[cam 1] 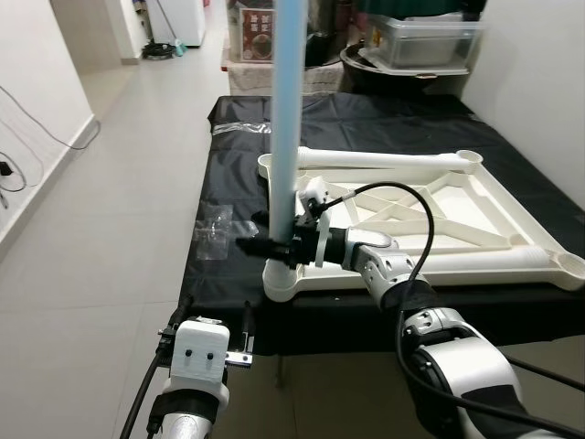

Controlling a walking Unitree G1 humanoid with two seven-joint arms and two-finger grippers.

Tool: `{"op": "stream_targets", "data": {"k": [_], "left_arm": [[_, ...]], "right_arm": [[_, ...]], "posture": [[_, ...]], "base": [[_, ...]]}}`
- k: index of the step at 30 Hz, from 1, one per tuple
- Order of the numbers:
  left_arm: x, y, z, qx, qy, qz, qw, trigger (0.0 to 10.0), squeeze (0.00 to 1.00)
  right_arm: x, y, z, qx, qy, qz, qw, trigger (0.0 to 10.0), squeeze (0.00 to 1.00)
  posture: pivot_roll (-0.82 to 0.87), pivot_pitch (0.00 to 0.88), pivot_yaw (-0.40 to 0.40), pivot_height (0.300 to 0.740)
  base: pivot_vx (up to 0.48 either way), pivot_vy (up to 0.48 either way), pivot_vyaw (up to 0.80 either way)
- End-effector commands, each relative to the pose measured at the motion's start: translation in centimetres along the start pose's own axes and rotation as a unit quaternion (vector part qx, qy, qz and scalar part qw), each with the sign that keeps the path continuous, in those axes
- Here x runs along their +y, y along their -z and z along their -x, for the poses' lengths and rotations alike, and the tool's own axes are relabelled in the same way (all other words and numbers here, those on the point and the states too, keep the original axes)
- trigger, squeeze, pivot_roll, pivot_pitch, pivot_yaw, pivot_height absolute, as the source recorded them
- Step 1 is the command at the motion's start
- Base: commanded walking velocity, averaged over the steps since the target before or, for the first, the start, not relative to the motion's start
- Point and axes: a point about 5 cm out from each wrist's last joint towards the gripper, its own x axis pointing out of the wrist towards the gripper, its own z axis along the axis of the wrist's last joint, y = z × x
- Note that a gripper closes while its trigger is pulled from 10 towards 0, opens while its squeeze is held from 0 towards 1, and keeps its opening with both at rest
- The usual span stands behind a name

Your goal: Building children table

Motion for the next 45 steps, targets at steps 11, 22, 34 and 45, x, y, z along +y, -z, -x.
{"op": "stream_targets", "data": {"k": [11, 22, 34, 45], "left_arm": [[-0.3, 0.5, 0.3, 0.011, -0.001, 0.0, 1.0, 10.0, 0.0], [-0.3, 0.5, 0.1, 0.012, -0.001, 0.001, 1.0, 10.0, 0.0], [-0.2, 0.5, 0.0, 0.011, -0.003, 0.001, 1.0, 10.0, 0.0], [-0.1, 0.5, -0.1, 0.011, -0.004, 0.002, 1.0, 10.0, 0.0]], "right_arm": [[1.3, -1.1, -3.6, -0.03, -0.025, 0.014, 0.999, 0.0, 0.0], [-2.5, -0.2, -1.4, -0.068, 0.409, 0.024, 0.91, 0.0, 0.0], [-2.2, 0.9, -0.9, -0.098, 0.657, -0.061, 0.745, 0.0, 0.0], [-0.9, -1.2, -3.4, -0.155, 0.569, -0.019, 0.807, 10.0, 1.0]], "posture": [[0.17, 0.039, -0.054, 0.74], [0.15, 0.046, -0.044, 0.74], [0.15, 0.054, -0.052, 0.74], [0.14, 0.057, -0.051, 0.74]], "base": [[0.0, 0.0, 0.0], [0.0, 0.0, 0.0], [0.0, 0.0, 0.0], [0.0, 0.0, 0.0]]}}
